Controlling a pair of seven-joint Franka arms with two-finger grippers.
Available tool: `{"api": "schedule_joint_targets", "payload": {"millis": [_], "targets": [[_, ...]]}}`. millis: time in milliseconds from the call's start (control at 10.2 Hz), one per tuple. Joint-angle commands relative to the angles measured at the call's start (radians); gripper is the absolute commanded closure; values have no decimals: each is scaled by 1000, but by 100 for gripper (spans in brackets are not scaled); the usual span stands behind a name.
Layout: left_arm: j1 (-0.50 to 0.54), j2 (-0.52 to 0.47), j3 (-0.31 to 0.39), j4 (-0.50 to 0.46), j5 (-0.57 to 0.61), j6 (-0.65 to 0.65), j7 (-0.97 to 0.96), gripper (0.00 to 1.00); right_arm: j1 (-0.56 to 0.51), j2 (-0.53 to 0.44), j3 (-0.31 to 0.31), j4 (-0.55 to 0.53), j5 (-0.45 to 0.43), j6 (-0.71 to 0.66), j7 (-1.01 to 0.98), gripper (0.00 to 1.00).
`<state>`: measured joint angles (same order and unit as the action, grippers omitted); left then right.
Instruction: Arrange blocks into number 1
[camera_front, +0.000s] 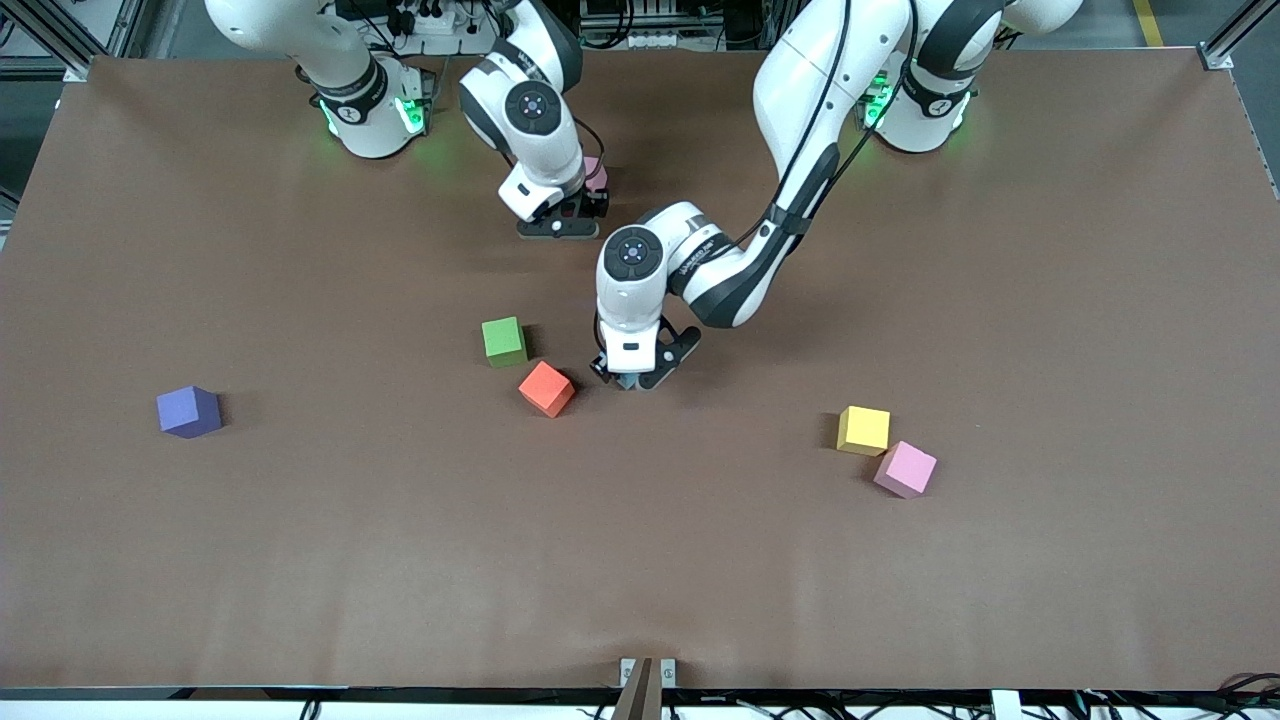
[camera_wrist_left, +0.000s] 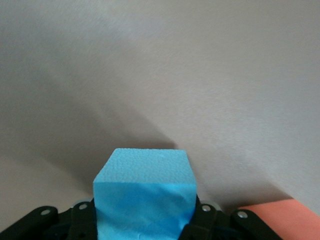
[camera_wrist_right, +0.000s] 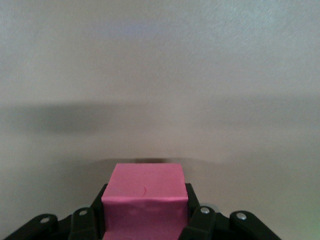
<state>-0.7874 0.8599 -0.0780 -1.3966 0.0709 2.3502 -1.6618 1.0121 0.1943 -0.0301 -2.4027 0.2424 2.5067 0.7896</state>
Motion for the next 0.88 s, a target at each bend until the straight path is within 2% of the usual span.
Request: {"api": "schedule_joint_targets", "payload": {"millis": [0,197,295,393,590,787], "targets": [[-9,-24,3,-8,53,-14,48,100,49,17,-7,-4,15,15,43,50],[-9,-30,0,-8,53,-14,95,100,51,25,-7,-4,15,14,43,49],[-9,-30,0,-8,53,-15,102,100,51,28,7,-1,15,17,43,42],[-9,-30,0,-8,55,-14,103,100,48,25,9,2,15,15,43,0],[-9,-30,0,-8,55,-14,120,100,17,-16,9,7,8,1,28,0],[-10,-30,-2,-10,55,-14,152,100,-45,-108,9,5,6,-76,-54,0]]}}
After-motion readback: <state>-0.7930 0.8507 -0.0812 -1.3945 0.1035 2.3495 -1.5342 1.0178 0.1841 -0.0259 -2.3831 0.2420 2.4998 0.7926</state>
